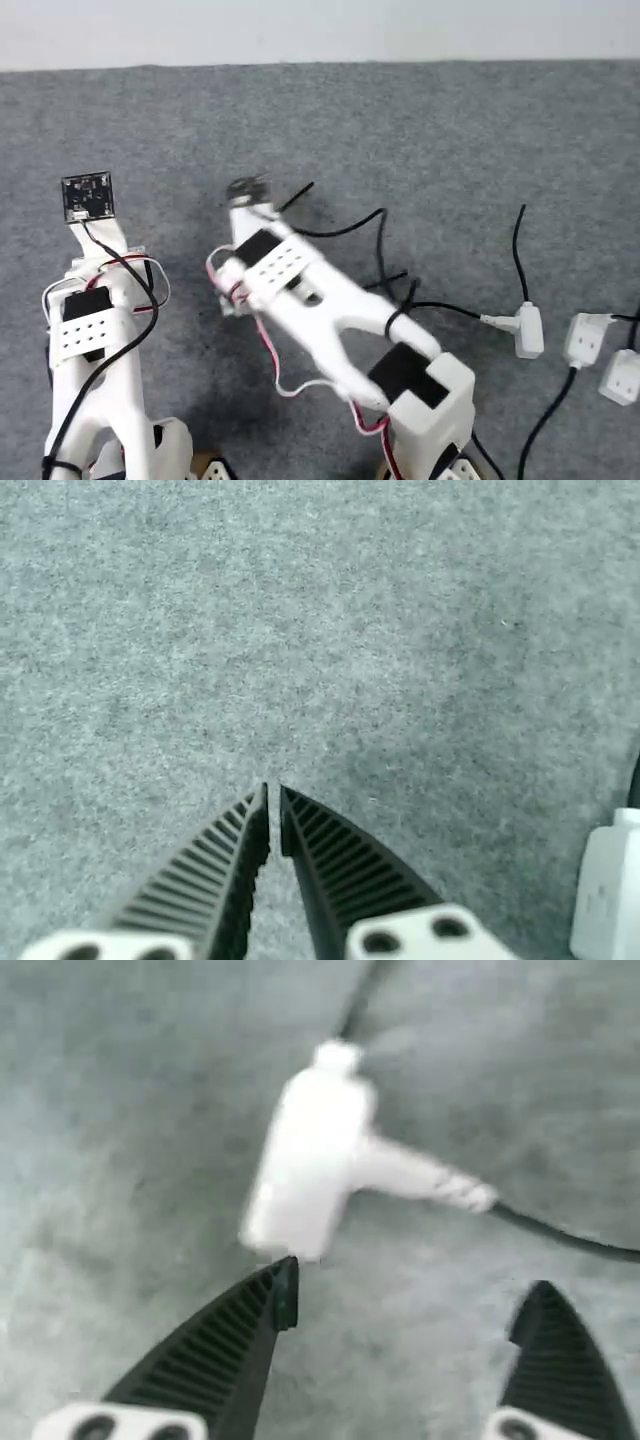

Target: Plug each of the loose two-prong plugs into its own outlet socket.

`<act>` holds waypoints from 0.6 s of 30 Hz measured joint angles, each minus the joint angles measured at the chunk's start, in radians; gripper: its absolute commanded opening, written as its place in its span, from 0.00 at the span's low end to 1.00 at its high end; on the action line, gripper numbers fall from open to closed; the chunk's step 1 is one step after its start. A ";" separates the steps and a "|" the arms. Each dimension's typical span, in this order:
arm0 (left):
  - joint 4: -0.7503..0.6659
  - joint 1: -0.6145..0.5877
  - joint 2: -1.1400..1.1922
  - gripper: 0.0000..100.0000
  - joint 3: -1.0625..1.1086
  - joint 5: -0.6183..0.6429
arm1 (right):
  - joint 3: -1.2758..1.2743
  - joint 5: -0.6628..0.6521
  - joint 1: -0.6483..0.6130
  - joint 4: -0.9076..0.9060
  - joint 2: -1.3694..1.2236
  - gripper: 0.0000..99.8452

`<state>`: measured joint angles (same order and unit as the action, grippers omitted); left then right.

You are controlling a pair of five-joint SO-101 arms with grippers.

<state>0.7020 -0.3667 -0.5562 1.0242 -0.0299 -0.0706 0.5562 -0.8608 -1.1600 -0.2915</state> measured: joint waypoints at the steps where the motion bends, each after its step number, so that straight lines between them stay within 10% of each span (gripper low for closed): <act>1: 0.000 0.000 0.000 0.01 0.000 0.000 | 0.000 -0.003 -0.009 0.018 -0.005 0.24; 10: 0.000 -0.018 0.000 0.01 0.000 0.000 | 0.110 -0.003 -0.012 0.121 -0.164 0.22; 18: 0.000 -0.028 0.000 0.01 0.000 0.000 | 0.259 -0.011 0.075 0.038 -0.279 0.00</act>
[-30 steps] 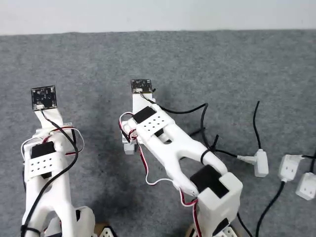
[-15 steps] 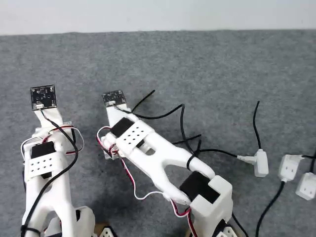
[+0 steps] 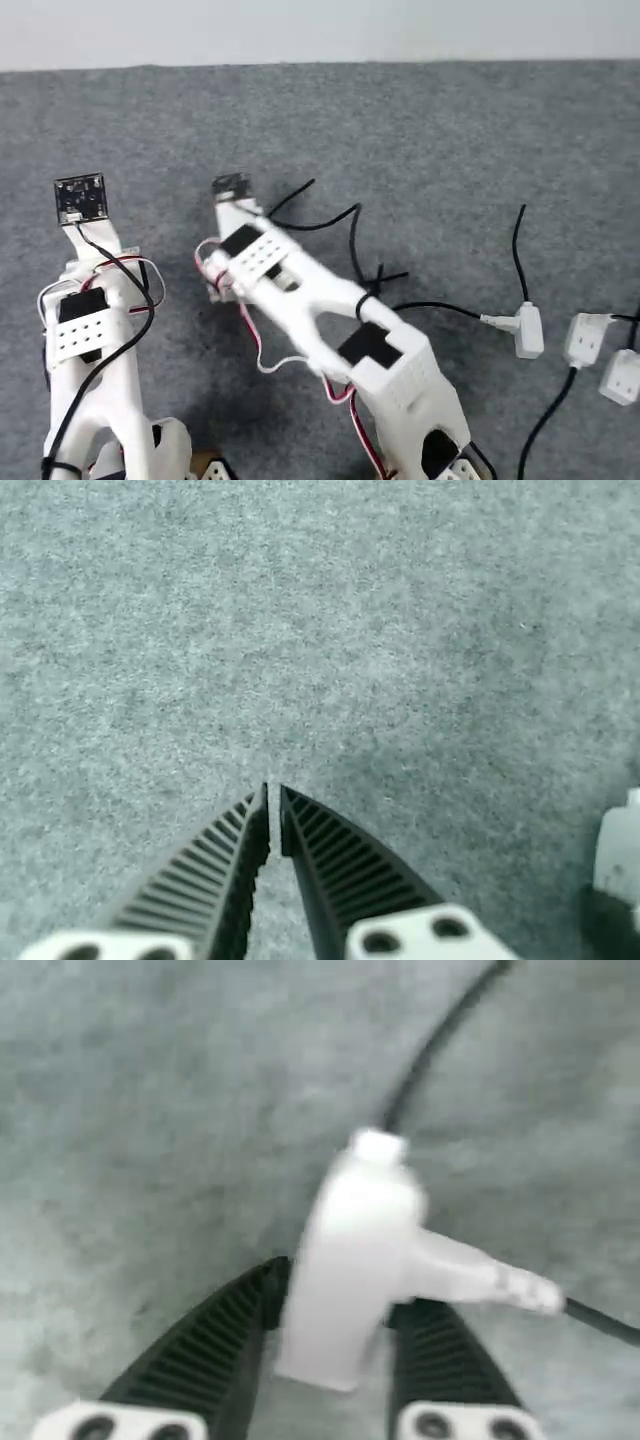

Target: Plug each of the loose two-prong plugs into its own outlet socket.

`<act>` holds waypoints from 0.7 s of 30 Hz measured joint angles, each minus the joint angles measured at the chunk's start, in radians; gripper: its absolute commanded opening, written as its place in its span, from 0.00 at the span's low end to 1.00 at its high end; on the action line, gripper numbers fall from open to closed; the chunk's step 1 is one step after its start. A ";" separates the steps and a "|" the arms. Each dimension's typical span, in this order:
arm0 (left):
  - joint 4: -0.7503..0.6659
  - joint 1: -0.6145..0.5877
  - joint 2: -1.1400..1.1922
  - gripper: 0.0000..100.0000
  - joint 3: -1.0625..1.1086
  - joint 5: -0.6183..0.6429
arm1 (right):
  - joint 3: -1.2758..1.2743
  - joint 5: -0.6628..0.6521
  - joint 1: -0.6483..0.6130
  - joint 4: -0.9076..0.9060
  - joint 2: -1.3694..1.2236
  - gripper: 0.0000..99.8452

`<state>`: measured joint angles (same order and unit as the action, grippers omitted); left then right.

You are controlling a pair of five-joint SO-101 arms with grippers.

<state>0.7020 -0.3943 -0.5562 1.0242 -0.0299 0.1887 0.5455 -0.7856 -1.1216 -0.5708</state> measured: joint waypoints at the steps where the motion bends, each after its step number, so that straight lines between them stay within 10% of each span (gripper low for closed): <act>1: 0.000 0.000 0.000 0.01 0.000 0.000 | 0.009 -0.011 0.015 -0.028 0.000 0.01; 8: 0.000 0.031 0.000 0.01 0.012 0.000 | 0.026 -0.164 0.218 -0.281 0.144 0.01; 21: 0.000 0.147 0.000 0.01 0.038 0.000 | 0.026 -0.652 0.982 -0.617 0.652 0.01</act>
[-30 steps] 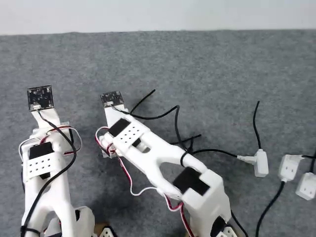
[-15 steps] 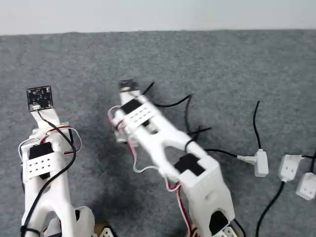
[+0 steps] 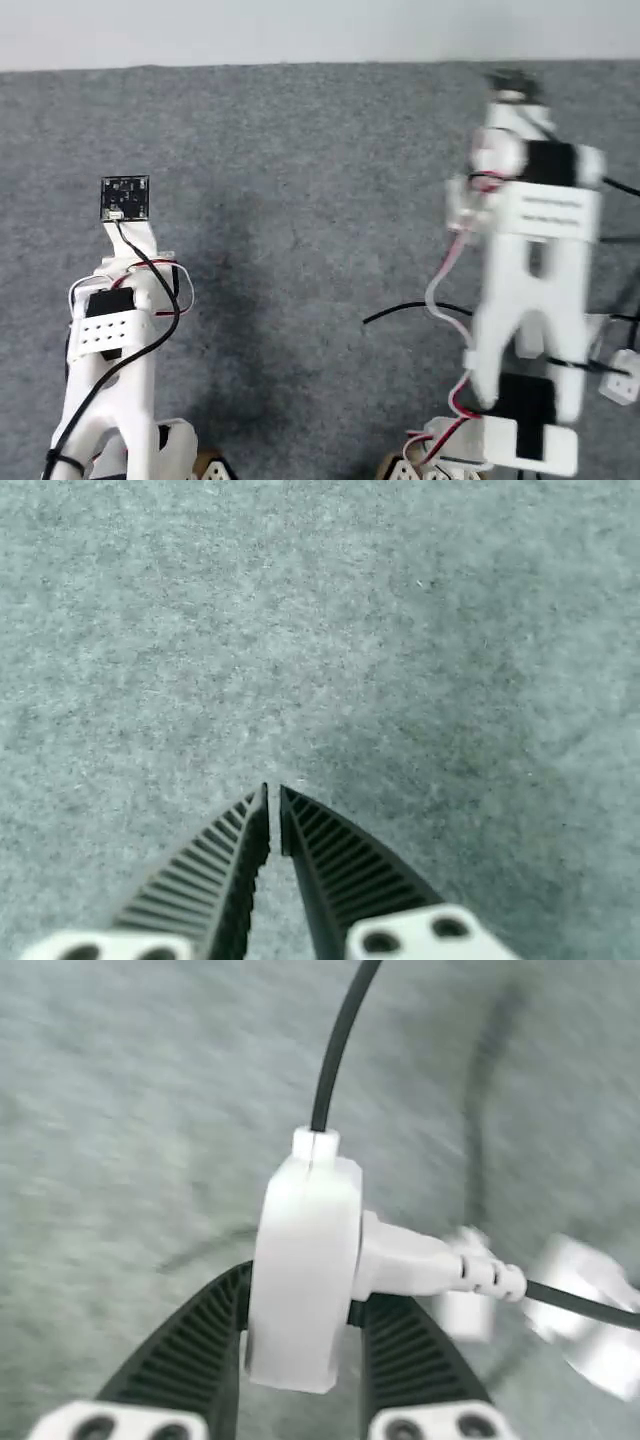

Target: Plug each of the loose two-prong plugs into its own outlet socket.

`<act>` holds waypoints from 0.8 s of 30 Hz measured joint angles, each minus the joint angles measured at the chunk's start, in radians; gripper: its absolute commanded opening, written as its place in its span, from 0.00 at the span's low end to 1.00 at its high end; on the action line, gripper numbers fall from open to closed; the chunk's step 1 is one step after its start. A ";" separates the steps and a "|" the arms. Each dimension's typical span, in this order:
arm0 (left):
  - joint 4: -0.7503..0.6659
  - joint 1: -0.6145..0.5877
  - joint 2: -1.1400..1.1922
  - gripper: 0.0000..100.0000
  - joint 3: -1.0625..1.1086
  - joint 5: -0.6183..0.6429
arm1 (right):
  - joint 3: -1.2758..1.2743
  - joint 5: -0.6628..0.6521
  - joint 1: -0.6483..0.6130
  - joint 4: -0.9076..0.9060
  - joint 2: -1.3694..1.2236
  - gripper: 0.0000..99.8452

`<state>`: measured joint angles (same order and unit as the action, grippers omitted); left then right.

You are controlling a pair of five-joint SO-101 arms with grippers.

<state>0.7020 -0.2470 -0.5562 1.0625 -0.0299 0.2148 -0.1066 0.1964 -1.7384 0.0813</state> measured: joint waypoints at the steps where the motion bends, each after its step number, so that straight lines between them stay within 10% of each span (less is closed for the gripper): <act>1: 0.000 0.000 0.000 0.01 0.000 0.000 | -0.009 -0.023 0.057 0.000 0.003 0.01; 10: -0.078 0.000 -0.167 0.01 0.161 0.000 | -0.276 -0.123 0.333 0.213 0.011 0.03; 17: 0.043 0.000 -0.506 0.01 0.310 0.000 | -0.361 -0.150 0.430 0.301 0.017 0.29; 24: 0.130 -0.026 -0.819 0.01 0.440 -0.002 | -0.278 -0.158 0.434 0.094 0.077 0.08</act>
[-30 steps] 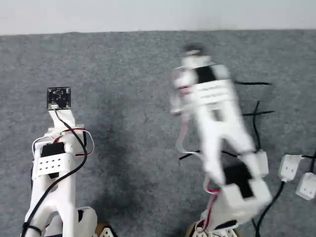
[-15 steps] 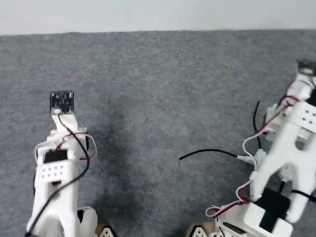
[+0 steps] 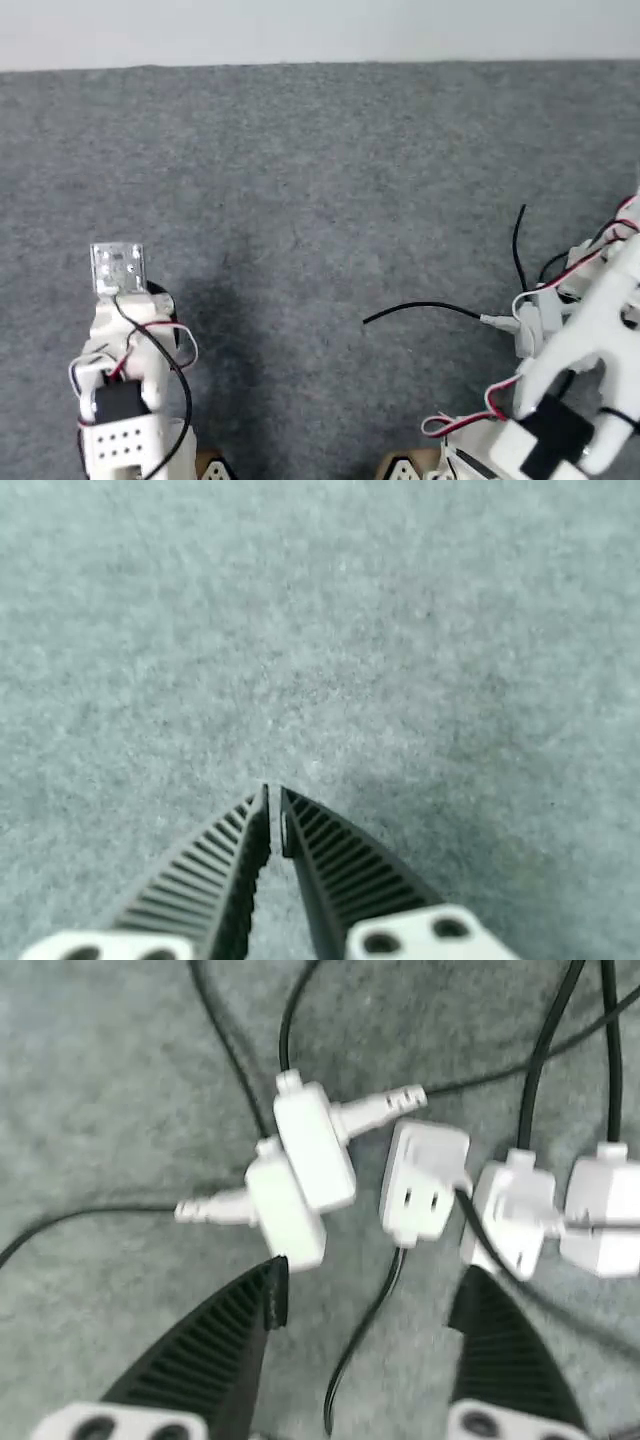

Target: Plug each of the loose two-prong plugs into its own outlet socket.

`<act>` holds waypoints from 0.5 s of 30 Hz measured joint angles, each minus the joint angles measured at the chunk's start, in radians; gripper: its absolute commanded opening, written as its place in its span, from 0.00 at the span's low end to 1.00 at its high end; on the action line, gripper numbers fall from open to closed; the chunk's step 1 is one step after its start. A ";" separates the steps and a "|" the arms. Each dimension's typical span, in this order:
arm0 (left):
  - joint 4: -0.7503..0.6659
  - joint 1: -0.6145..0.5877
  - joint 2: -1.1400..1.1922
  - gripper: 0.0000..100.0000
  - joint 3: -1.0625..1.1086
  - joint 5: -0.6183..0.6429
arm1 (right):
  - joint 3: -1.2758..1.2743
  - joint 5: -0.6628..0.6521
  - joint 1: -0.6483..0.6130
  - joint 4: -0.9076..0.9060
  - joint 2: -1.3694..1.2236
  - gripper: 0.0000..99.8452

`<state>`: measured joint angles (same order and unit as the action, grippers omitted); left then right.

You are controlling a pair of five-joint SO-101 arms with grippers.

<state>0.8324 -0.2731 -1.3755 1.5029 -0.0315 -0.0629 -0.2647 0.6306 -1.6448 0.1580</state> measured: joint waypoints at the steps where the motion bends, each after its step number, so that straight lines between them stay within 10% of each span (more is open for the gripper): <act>1: 0.025 0.000 -0.049 0.01 0.017 -0.008 | 0.014 0.000 0.000 -0.032 0.017 0.02; 8: 0.236 -0.017 -0.390 0.01 0.103 -0.097 | -0.068 0.000 0.000 -0.095 0.147 0.01; 15: 0.135 -0.100 -0.423 0.01 0.189 -0.100 | -0.531 0.074 -0.092 0.138 0.327 0.01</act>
<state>0.9674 -0.3728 -1.7990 1.6916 -0.1312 -0.5938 -0.1910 0.5386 -1.5067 0.4849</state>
